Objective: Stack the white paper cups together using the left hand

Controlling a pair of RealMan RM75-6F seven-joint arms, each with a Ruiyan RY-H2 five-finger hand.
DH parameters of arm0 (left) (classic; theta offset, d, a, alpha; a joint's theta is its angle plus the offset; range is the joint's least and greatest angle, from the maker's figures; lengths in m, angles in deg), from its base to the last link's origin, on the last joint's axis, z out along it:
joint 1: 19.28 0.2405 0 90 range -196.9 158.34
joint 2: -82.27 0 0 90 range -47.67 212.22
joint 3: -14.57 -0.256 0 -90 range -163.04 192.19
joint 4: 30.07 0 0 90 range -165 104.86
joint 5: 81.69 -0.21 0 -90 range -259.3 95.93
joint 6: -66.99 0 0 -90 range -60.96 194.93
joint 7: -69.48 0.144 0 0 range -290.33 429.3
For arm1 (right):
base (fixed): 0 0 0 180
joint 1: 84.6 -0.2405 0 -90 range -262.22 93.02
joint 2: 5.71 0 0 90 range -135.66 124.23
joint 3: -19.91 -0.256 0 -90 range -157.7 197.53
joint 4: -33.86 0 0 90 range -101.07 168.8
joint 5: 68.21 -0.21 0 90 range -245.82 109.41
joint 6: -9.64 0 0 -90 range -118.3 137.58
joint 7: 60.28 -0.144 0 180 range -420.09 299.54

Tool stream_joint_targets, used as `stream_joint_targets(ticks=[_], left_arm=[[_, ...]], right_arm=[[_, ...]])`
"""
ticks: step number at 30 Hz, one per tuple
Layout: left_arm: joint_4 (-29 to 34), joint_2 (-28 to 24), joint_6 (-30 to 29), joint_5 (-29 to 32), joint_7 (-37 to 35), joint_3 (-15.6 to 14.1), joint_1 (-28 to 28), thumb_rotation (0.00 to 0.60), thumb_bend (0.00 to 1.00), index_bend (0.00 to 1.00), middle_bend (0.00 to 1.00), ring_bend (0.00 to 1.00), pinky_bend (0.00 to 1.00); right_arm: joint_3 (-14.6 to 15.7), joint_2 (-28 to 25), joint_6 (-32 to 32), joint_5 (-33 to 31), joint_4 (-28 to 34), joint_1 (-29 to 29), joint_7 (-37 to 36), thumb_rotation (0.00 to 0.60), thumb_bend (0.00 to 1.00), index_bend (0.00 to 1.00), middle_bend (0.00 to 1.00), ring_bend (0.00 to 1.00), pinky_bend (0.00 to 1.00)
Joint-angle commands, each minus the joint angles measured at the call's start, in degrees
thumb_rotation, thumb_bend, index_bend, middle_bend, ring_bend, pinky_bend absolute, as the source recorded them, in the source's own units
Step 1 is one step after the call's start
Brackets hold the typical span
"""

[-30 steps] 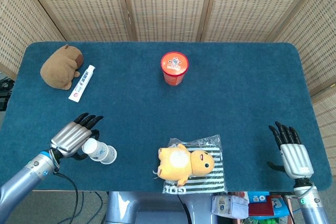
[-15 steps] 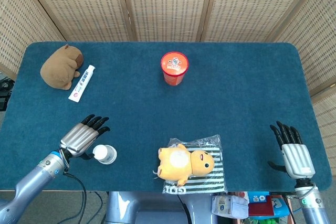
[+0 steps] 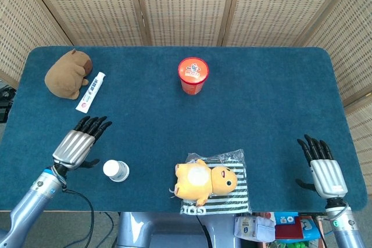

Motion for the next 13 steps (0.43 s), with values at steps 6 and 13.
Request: stream_joint_targets(ticks=[6, 13], left_arm=[[-19.77, 16.86, -19.86, -12.96, -3.82, -4.02, 15.21, 0.600, 0.24, 0.00, 0.00, 0.00, 0.00], [-23.63, 18.27, -22.24, -14.66, -6.11, -3.40, 18.16, 0.600, 0.24, 0.00, 0.00, 0.00, 0.00]], right_arm=[[0.12, 0.75, 0.01, 0.33, 0.33, -0.20, 1.81, 0.600, 0.00, 0.00, 0.00, 0.00, 0.00], [0.21, 1.15, 0.00, 0.42, 0.19, -0.25, 2.62, 0.600, 0.00, 0.00, 0.00, 0.00, 0.00]])
